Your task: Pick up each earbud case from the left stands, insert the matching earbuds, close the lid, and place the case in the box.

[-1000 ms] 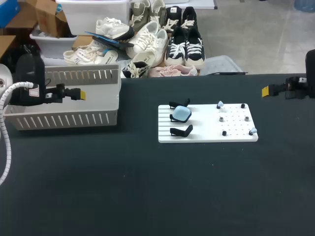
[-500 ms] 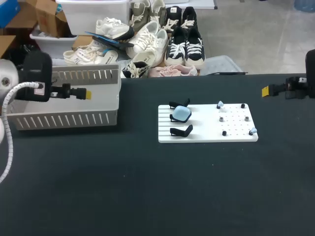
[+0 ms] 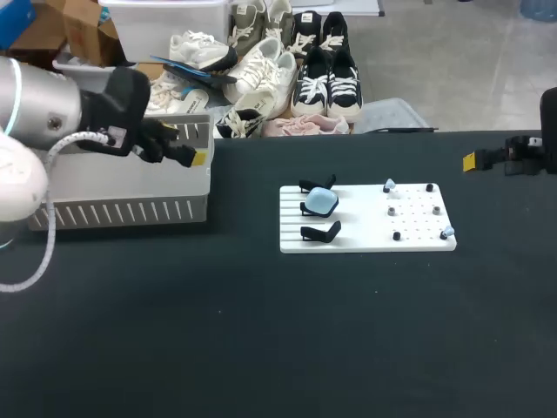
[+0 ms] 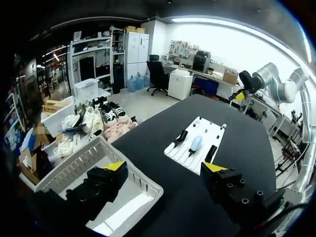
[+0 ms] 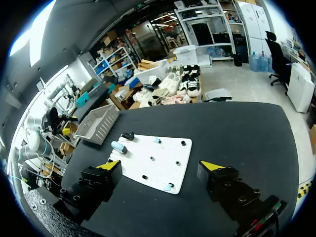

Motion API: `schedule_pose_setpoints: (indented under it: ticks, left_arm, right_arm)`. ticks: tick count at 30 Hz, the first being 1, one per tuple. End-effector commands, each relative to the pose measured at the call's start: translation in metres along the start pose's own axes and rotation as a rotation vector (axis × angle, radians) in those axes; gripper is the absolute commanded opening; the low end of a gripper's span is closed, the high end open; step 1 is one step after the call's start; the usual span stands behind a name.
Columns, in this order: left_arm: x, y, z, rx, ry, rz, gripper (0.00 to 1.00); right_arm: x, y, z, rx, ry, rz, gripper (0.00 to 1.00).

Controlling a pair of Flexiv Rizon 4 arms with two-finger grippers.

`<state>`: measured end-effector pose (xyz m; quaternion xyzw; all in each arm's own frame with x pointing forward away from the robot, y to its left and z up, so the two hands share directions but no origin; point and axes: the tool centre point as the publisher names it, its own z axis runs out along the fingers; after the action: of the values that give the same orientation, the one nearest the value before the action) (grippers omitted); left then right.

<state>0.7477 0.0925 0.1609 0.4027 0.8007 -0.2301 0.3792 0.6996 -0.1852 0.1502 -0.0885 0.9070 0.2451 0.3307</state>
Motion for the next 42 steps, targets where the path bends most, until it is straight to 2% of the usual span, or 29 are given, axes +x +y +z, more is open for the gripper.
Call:
schedule_pose_setpoints:
  ticks: [1,7,12,15,17,42]
  left_arm:
    - [-0.018,0.003,0.023,0.132,-0.005,0.178,1.0]
    - [-0.038,-0.014,0.052,0.159,0.004,0.317,1.0]
    - [-0.048,-0.021,0.069,0.183,-0.007,0.347,1.0]
    - [-0.051,-0.026,0.077,0.187,0.006,0.35,1.0]
    - [-0.053,-0.029,0.079,0.155,0.035,0.33,1.0]
    - [-0.053,-0.029,0.079,0.155,0.035,0.33,1.0]
  right_arm:
    - [0.0,-0.001,0.0,-0.002,0.001,-0.001,1.0]
    - [0.0,-0.001,0.0,-0.002,0.001,-0.001,1.0]
    - [0.0,-0.001,0.0,-0.002,0.001,-0.001,1.0]
    - [0.0,-0.001,0.0,-0.002,0.001,-0.001,1.0]
    - [0.0,-0.001,0.0,-0.002,0.001,-0.001,1.0]
    - [0.0,-0.001,0.0,-0.002,0.001,-0.001,1.0]
